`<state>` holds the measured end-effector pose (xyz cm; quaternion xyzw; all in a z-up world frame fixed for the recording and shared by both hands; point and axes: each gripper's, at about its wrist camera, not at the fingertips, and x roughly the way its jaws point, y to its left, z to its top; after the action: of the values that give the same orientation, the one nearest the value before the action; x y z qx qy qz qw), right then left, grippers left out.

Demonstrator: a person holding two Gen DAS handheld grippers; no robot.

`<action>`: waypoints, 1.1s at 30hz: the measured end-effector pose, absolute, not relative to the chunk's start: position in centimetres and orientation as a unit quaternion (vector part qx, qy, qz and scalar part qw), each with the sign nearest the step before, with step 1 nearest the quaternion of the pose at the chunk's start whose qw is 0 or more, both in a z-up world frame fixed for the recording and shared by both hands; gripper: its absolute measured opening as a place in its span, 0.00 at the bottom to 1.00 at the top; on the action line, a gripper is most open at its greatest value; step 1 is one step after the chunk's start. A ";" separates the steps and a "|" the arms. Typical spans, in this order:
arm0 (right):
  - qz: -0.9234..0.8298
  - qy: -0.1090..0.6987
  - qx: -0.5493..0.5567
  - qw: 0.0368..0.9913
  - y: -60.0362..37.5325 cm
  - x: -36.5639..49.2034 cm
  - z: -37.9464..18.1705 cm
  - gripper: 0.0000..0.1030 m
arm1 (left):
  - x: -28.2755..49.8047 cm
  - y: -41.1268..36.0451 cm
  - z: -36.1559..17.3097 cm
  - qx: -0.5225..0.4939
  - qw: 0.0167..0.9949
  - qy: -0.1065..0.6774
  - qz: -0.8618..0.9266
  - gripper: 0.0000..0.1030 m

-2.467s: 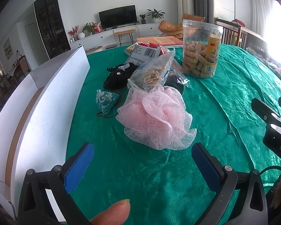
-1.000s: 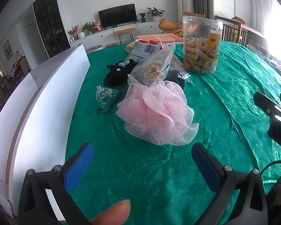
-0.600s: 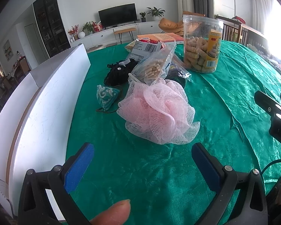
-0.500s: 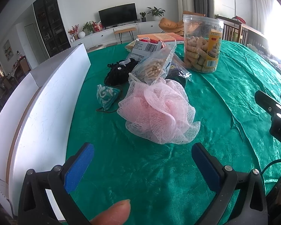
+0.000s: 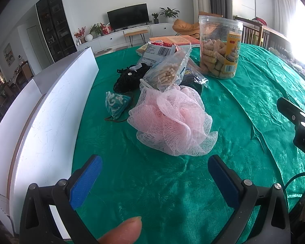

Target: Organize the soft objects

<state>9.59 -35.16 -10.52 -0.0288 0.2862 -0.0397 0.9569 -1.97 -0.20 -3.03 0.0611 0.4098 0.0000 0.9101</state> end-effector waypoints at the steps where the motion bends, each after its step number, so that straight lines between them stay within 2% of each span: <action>1: -0.040 0.286 -0.029 0.957 -35.1 9.6 -10.5 0.89 | -2.0 -0.1 -3.1 0.061 0.910 0.410 0.000 1.00; 16: -0.039 0.287 -0.027 0.957 -35.2 9.6 -10.5 0.89 | -1.6 -0.4 -4.5 0.066 0.896 0.439 0.001 1.00; 26: -0.038 0.291 -0.020 0.956 -35.4 9.7 -10.6 0.89 | 1.6 -0.3 -6.5 0.058 0.875 0.480 -0.011 1.00; 33: -0.034 0.341 0.007 0.939 -35.3 10.6 -12.4 0.89 | 6.0 1.5 -6.9 0.013 0.876 0.482 -0.020 1.00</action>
<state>10.59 -35.33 -12.38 0.0071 0.3409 -0.0337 0.9395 5.99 1.47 -6.92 0.0132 0.4822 -0.0202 0.8757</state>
